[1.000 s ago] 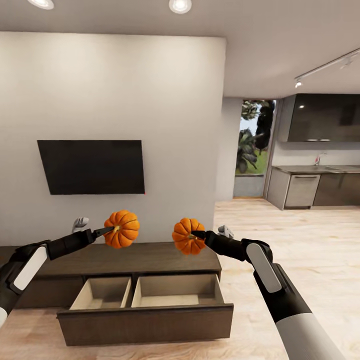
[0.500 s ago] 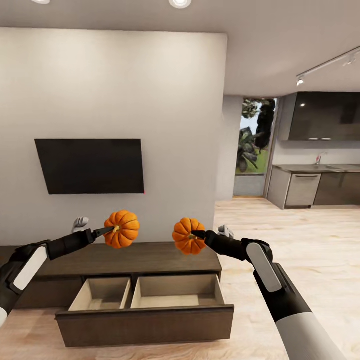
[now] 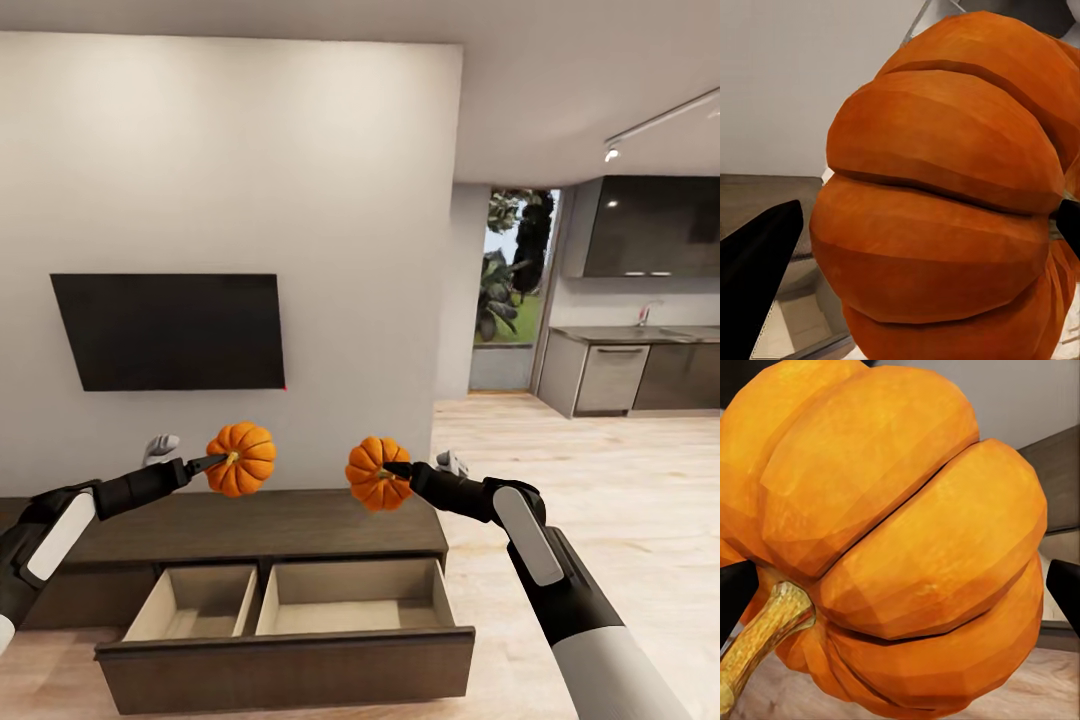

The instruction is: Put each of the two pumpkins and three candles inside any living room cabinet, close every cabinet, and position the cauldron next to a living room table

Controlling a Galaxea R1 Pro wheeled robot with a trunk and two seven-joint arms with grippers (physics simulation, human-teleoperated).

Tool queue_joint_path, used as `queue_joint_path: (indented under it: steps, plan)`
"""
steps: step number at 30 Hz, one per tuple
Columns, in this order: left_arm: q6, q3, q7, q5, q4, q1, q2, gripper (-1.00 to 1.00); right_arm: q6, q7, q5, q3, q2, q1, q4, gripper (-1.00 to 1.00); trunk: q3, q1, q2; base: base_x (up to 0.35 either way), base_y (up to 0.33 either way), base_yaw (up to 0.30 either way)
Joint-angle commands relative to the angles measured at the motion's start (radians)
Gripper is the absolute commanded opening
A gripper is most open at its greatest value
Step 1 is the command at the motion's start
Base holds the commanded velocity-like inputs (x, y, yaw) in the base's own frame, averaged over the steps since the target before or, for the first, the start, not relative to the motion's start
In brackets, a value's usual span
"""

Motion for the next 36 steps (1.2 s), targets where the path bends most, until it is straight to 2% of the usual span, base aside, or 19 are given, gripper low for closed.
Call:
queue_joint_path:
  steps: [1,7,8,9,11,14,16,17,18,19,21,22,24,26,28,30,32,34,36]
  plan:
    - [0.008,-0.002,0.016,0.011,0.0,-0.001,0.001,-1.0,0.002,-0.006,-0.004,0.001,-0.001,0.0,-0.001,-1.0,-0.001,0.0,-0.001,0.016,0.0,0.0]
    - [0.008,-0.002,0.134,0.011,-0.013,-0.001,0.0,-1.0,0.0,-0.043,0.004,0.005,-0.001,-0.001,-0.001,-1.0,-0.007,0.0,-0.001,0.006,0.0,0.0]
    - [0.008,-0.002,0.152,0.011,-0.015,-0.001,0.0,-1.0,0.001,-0.071,0.006,0.008,-0.001,-0.002,-0.001,-1.0,-0.008,0.0,-0.001,0.001,0.0,0.0]
    - [0.008,-0.002,0.186,0.01,-0.017,-0.001,-0.001,-1.0,-0.002,-0.161,0.026,0.037,0.002,-0.005,0.0,-1.0,-0.008,0.0,-0.001,0.0,0.0,0.0]
    - [0.008,-0.002,0.223,0.01,-0.027,-0.001,-0.001,-1.0,-0.004,-0.191,0.058,0.053,0.001,-0.005,-0.001,-1.0,-0.008,0.0,-0.001,0.0,0.0,0.0]
    - [0.003,-0.003,0.301,0.01,-0.066,-0.001,-0.003,-1.0,-0.009,-0.207,0.166,0.067,0.009,-0.005,-0.001,-1.0,-0.009,0.0,-0.001,0.0,0.0,0.0]
    - [-0.02,-0.008,0.356,0.009,-0.093,-0.001,-0.018,-1.0,-0.011,-0.215,0.297,0.073,0.022,-0.004,0.001,-1.0,-0.009,0.0,-0.001,0.0,0.0,0.0]
    - [-0.026,-0.011,0.371,0.008,-0.098,-0.001,-0.023,-1.0,-0.012,-0.219,0.328,0.073,0.031,-0.004,0.001,-1.0,-0.009,0.0,-0.001,0.0,0.0,0.0]
    - [-0.037,-0.023,0.403,0.004,-0.104,0.0,-0.034,-1.0,-0.012,-0.228,0.382,0.072,0.05,-0.003,0.001,-1.0,-0.009,0.0,-0.001,0.0,0.0,0.0]
    - [-0.043,-0.033,0.421,-0.001,-0.106,0.0,-0.039,-1.0,-0.013,-0.234,0.405,0.072,0.06,-0.003,0.001,-1.0,-0.009,0.0,-0.001,0.0,0.0,0.0]
    - [-0.082,-0.092,0.506,-0.04,-0.112,0.001,-0.074,-1.0,-0.021,-0.257,0.474,0.073,0.087,-0.002,0.009,-1.0,-0.009,0.0,-0.001,0.0,0.0,0.0]
    - [-0.094,-0.109,0.527,-0.048,-0.112,0.001,-0.086,-1.0,-0.029,-0.262,0.485,0.073,0.091,-0.002,0.011,-1.0,-0.009,0.0,-0.001,0.0,0.0,0.0]
    - [-0.131,-0.162,0.607,-0.069,-0.113,0.001,-0.138,-1.0,-0.085,-0.281,0.511,0.075,0.106,-0.001,0.035,-1.0,-0.009,0.0,-0.001,0.0,0.0,0.0]
    - [-0.146,-0.185,0.65,-0.081,-0.11,0.001,-0.165,-1.0,-0.122,-0.3,0.52,0.083,0.121,-0.001,0.073,-1.0,-0.009,0.0,-0.001,0.0,0.0,0.0]
    - [-0.159,-0.221,0.682,-0.098,-0.109,0.016,-0.189,-1.0,-0.187,-0.322,0.527,0.125,0.133,-0.001,0.14,-1.0,-0.009,0.0,-0.001,0.0,0.0,0.0]
    - [-0.181,-0.249,0.714,-0.131,-0.104,0.043,-0.204,-1.0,-0.267,-0.334,0.528,0.178,0.139,-0.002,0.214,-1.0,-0.009,0.0,-0.001,0.0,0.0,0.0]
    - [-0.21,-0.263,0.746,-0.162,-0.097,0.062,-0.227,-1.0,-0.33,-0.339,0.526,0.211,0.155,-0.002,0.284,-1.0,-0.009,0.0,-0.001,0.0,0.0,0.0]
    - [-0.227,-0.269,0.759,-0.176,-0.078,0.069,-0.25,-1.0,-0.368,-0.341,0.523,0.225,0.167,-0.002,0.341,-1.0,-0.009,0.0,-0.001,0.0,0.0,0.0]
    - [-0.247,-0.271,0.762,-0.181,-0.049,0.072,-0.26,-1.0,-0.411,-0.341,0.521,0.23,0.177,-0.002,0.389,-1.0,-0.009,0.0,-0.001,0.0,0.0,0.0]
